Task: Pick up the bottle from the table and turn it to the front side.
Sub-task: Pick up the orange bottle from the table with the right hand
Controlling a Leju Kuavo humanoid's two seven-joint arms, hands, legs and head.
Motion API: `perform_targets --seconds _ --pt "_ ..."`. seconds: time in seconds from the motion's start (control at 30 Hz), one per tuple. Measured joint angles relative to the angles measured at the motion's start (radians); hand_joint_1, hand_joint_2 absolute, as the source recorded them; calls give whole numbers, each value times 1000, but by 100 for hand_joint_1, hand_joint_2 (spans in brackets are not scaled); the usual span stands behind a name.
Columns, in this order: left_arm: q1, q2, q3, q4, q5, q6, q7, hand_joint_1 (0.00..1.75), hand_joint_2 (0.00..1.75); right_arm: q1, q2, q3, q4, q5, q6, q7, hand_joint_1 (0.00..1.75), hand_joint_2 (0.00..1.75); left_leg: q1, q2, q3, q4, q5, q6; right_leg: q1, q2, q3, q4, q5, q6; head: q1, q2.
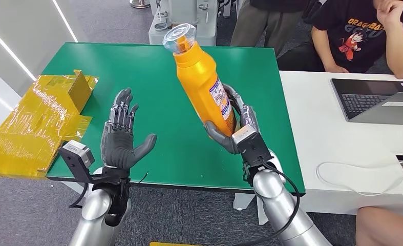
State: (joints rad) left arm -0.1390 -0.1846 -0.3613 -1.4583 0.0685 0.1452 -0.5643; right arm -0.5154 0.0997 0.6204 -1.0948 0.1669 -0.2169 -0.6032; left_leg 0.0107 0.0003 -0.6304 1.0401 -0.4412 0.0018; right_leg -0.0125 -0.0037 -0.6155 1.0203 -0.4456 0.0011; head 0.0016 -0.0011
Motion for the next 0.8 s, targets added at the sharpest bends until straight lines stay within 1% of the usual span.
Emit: perform_targets --seconds 0.2,0.3,0.57,0.67,0.8 --pt "-6 0 0 7 -5 -1 4 0 175 4 0 0 -16 -3 4 1 175 175 0 0 0 0 0 0 0 0 0 0 0 0 0 0" --pt "-22 1 -3 15 -35 -11 25 0 175 9 0 0 -23 -25 39 2 175 175 0 0 0 0 0 0 0 0 0 0 0 0 0 0" --pt "-110 8 -8 71 -96 -77 80 0 175 67 0 1 -53 -51 122 2 175 175 0 0 0 0 0 0 0 0 0 0 0 0 0 0" --pt "-145 21 -10 94 -115 -105 108 0 175 82 0 2 -54 -43 146 3 175 175 0 0 0 0 0 0 0 0 0 0 0 0 0 0" --pt "-204 50 -10 130 -136 -161 133 0 175 92 -1 2 -50 -35 171 -1 175 175 0 0 0 0 0 0 0 0 0 0 0 0 0 0"
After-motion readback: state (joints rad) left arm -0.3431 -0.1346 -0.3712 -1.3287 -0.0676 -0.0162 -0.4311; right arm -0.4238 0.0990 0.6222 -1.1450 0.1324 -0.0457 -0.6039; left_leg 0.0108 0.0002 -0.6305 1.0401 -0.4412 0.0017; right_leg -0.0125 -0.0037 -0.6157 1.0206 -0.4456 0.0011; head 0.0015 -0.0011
